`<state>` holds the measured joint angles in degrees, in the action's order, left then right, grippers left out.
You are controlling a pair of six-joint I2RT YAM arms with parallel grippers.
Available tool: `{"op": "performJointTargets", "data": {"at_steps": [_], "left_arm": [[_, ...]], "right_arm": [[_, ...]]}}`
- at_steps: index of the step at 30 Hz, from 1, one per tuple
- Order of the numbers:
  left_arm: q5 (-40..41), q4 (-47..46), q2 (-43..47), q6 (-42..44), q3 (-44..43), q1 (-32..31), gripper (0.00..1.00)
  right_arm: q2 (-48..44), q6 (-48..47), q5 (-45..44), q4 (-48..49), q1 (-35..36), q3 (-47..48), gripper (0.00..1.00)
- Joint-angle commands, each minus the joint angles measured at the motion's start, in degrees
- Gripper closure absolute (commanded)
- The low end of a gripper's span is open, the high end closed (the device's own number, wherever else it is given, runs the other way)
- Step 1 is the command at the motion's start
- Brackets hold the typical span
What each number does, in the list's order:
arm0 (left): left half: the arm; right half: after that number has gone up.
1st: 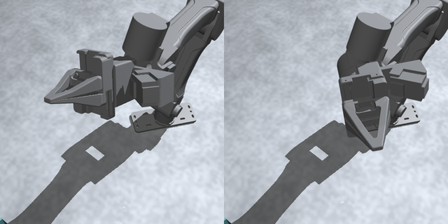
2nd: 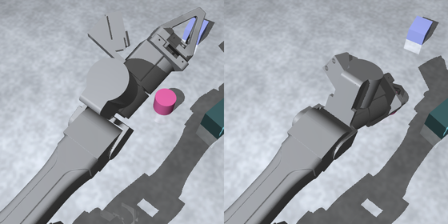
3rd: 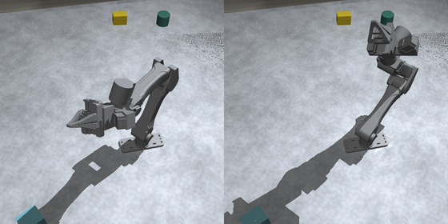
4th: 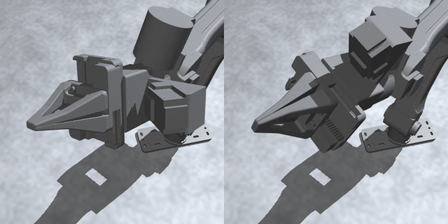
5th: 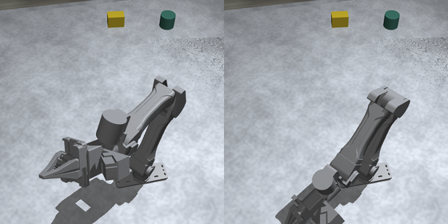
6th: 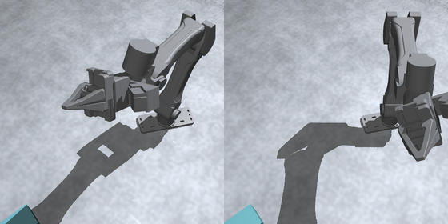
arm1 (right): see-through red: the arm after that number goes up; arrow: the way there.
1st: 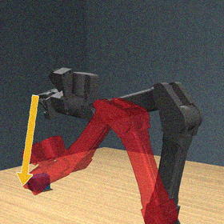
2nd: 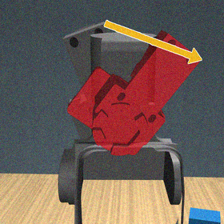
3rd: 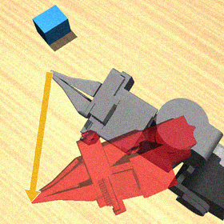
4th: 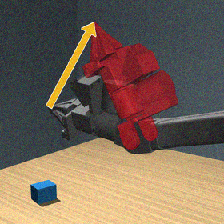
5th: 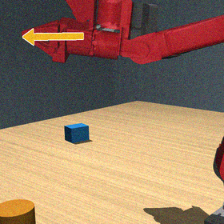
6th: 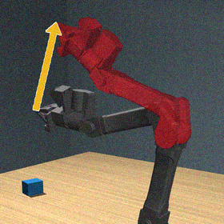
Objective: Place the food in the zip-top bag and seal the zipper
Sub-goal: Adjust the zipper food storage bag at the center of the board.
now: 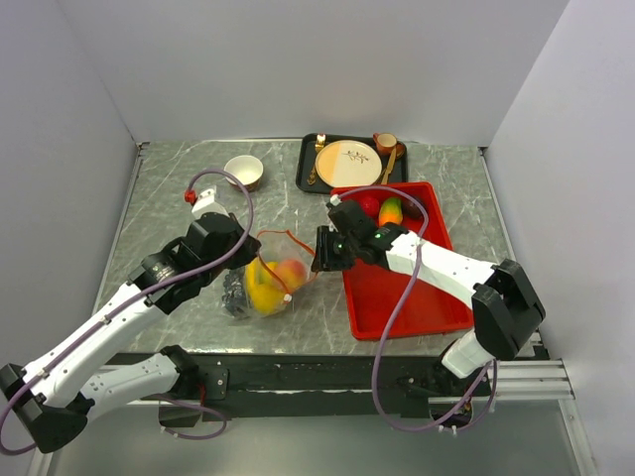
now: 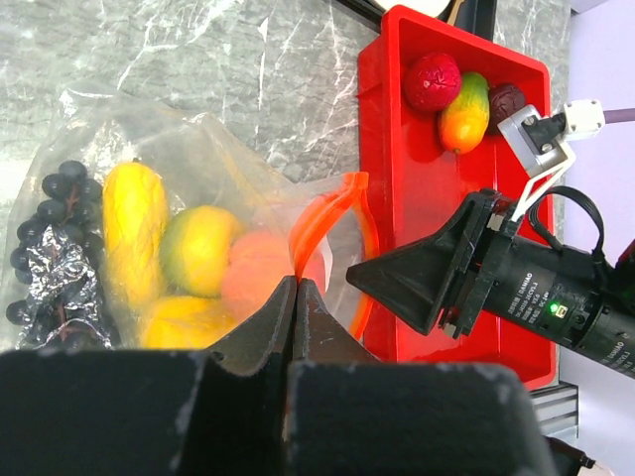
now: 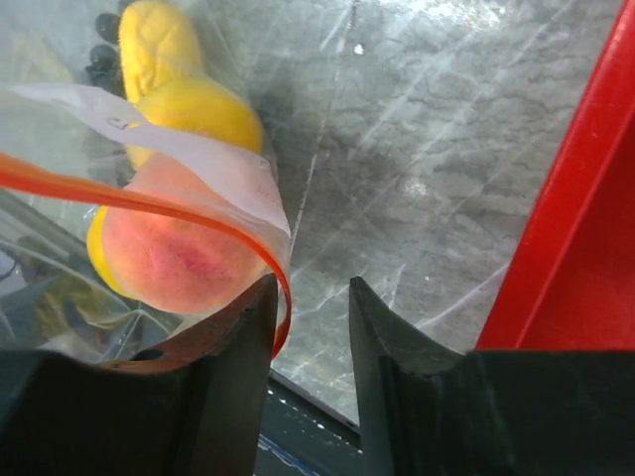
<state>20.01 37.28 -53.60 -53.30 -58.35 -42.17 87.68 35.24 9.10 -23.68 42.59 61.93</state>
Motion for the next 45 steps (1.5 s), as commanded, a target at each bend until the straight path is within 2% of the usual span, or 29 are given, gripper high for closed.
{"op": "performJointTargets", "data": {"at_steps": [1,3,4,5,8,11,16,20,24,28,32,38,45], "left_arm": [[1.08,-1.15,1.05,-0.32,-0.72,0.16,0.97],[1.26,-1.07,0.78,-0.14,-1.06,0.16,0.97],[1.43,-0.98,0.69,-0.05,-1.24,0.16,0.97],[1.61,-0.46,0.69,0.12,-1.42,0.16,0.96],[5.03,1.65,0.96,2.13,-3.52,0.34,0.96],[8.28,4.99,0.52,4.42,-8.00,1.74,0.96],[16.10,17.02,1.04,4.34,-19.77,2.62,0.99],[26.99,27.13,1.83,4.08,-29.97,2.62,0.98],[25.27,27.40,3.51,6.37,-31.74,2.62,0.97],[22.10,28.12,3.59,4.61,-27.27,2.62,0.96],[13.14,22.85,1.75,6.71,-20.68,2.62,0.96],[3.38,12.13,-3.87,6.28,-10.31,2.62,0.99],[-0.41,5.26,-5.37,5.31,-5.55,2.62,0.99]], "right_arm": [[-0.58,-0.09,2.93,2.67,0.21,1.79,0.70],[-1.10,-0.09,4.08,3.99,0.21,1.70,0.86],[-1.37,-0.09,5.39,4.60,0.30,1.70,0.99],[-1.72,0.00,6.36,6.09,0.39,1.79,1.00],[-3.74,-1.58,8.04,8.30,1.96,3.01,1.00],[-2.78,-3.95,9.61,6.99,3.98,8.89,1.00],[3.80,-6.15,15.23,5.14,7.33,24.79,1.00],[8.82,-7.56,16.56,3.47,11.37,35.61,0.98],[14.18,-4.84,17.52,2.94,11.82,39.66,0.97],[14.80,-2.90,17.97,4.08,11.73,36.34,0.97],[11.65,-0.45,9.38,4.00,10.77,28.70,0.97],[9.01,3.60,4.70,4.43,7.25,14.30,0.94],[5.58,3.34,-2.24,2.33,6.81,9.70,0.89]]}}
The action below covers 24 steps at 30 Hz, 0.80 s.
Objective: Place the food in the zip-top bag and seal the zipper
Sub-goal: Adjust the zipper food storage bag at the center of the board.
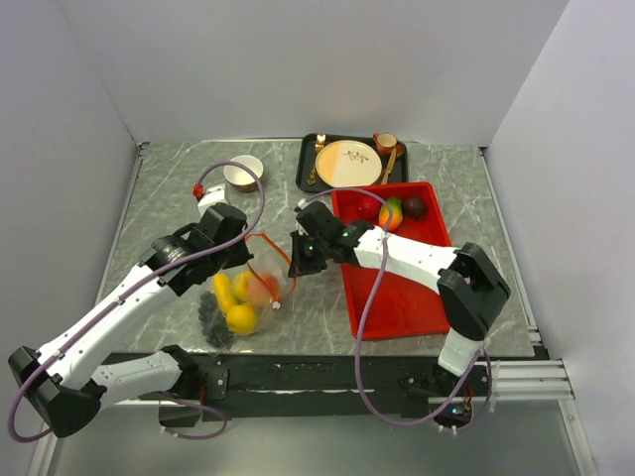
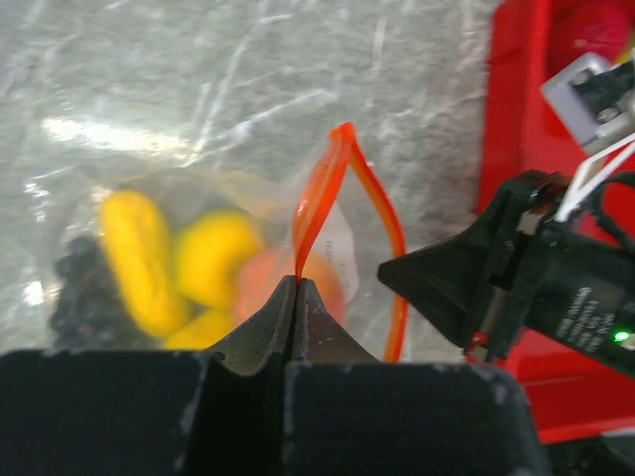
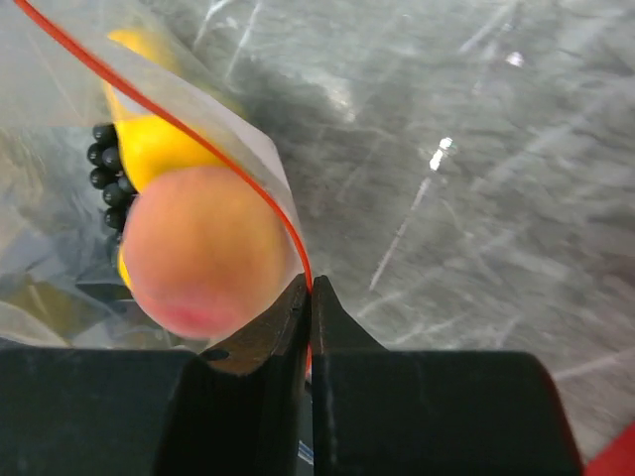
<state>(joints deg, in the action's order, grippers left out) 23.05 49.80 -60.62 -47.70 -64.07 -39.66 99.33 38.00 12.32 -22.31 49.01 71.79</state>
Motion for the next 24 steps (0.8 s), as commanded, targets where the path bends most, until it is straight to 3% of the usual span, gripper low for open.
{"op": "performJointTargets", "data": {"at_steps": [1,8,12,14,17,24], "left_arm": [[-3.62,-7.61,1.65,-0.46,0.26,0.11,0.99],[-6.87,-11.13,2.96,-0.02,1.84,0.11,0.99],[-7.40,-12.09,2.88,-0.28,2.29,0.11,0.99],[-7.75,-12.18,2.79,-0.37,2.46,0.11,0.99],[-8.19,-12.97,3.14,-0.20,2.81,0.11,0.99],[-9.42,-13.85,2.35,-0.11,2.55,0.11,0.99]], "right_arm": [[-6.42,0.67,-7.72,0.43,0.38,-0.42,0.89],[-11.96,1.11,-12.22,0.42,-0.76,-4.37,0.82],[-13.90,0.68,-15.47,-1.07,-2.16,-5.25,0.64],[-15.30,0.50,-16.27,-2.03,-3.04,-6.22,0.64],[-17.58,0.24,-16.97,-2.39,-5.41,-7.80,0.52],[-23.12,-0.38,-18.38,-2.57,-12.18,-11.58,0.51]]}}
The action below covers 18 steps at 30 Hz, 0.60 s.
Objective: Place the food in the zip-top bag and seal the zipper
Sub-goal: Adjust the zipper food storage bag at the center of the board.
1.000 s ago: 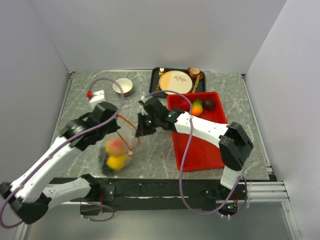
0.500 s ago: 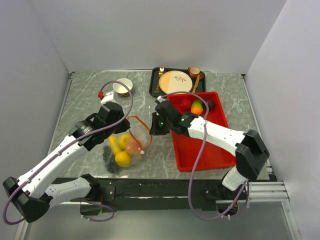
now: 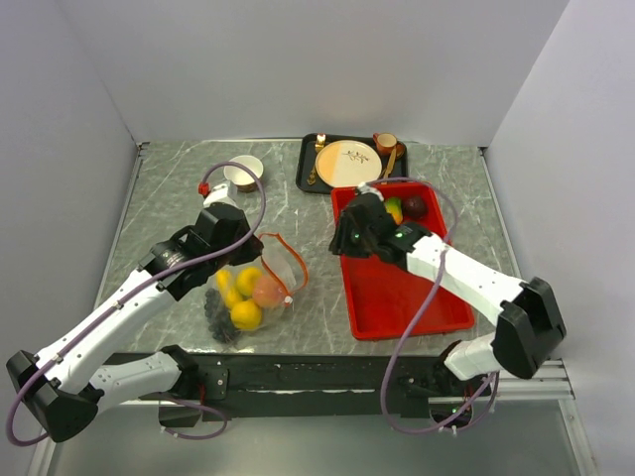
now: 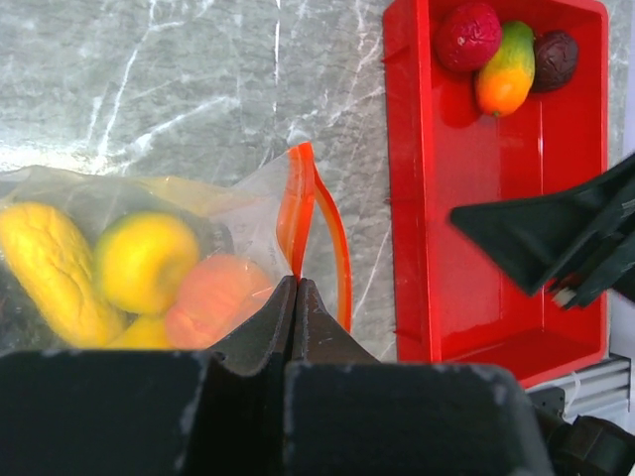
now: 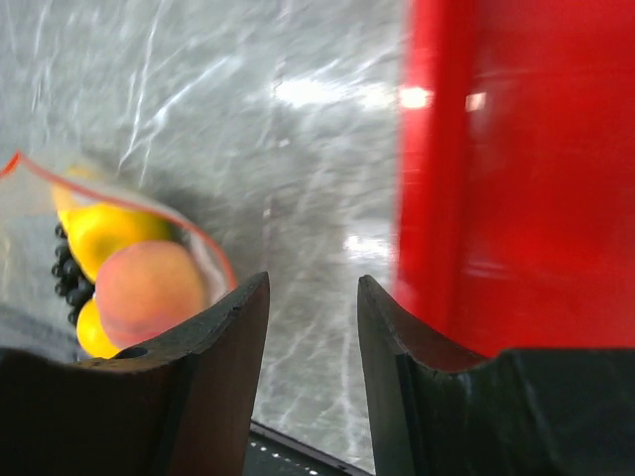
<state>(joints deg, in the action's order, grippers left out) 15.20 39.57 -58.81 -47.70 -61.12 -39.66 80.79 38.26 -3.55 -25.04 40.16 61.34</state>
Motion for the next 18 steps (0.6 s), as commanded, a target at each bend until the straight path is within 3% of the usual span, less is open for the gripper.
{"op": "performJointTargets", "data": {"at_steps": [1,10,14,17,18], "left_arm": [[-1.67,-3.62,0.62,-0.28,-0.23,0.11,0.99],[-1.67,-4.68,1.50,-0.72,1.27,0.11,0.99],[-1.49,-5.12,1.68,-0.81,1.79,0.11,0.99],[-0.79,-7.40,2.11,-1.51,3.37,0.11,0.99],[-0.53,-7.84,2.29,-1.69,3.55,0.11,0.99]], "right_arm": [[-4.68,-0.73,-2.16,-0.10,-5.34,-1.31,0.51],[-3.53,-1.53,-0.40,-6.68,-15.54,2.20,0.39],[-5.73,-1.17,-1.11,-5.11,-19.76,2.99,0.30],[-6.00,-3.80,6.07,0.41,-21.79,1.07,0.23],[-5.74,-4.59,12.19,2.60,-23.79,0.45,0.22]]}}
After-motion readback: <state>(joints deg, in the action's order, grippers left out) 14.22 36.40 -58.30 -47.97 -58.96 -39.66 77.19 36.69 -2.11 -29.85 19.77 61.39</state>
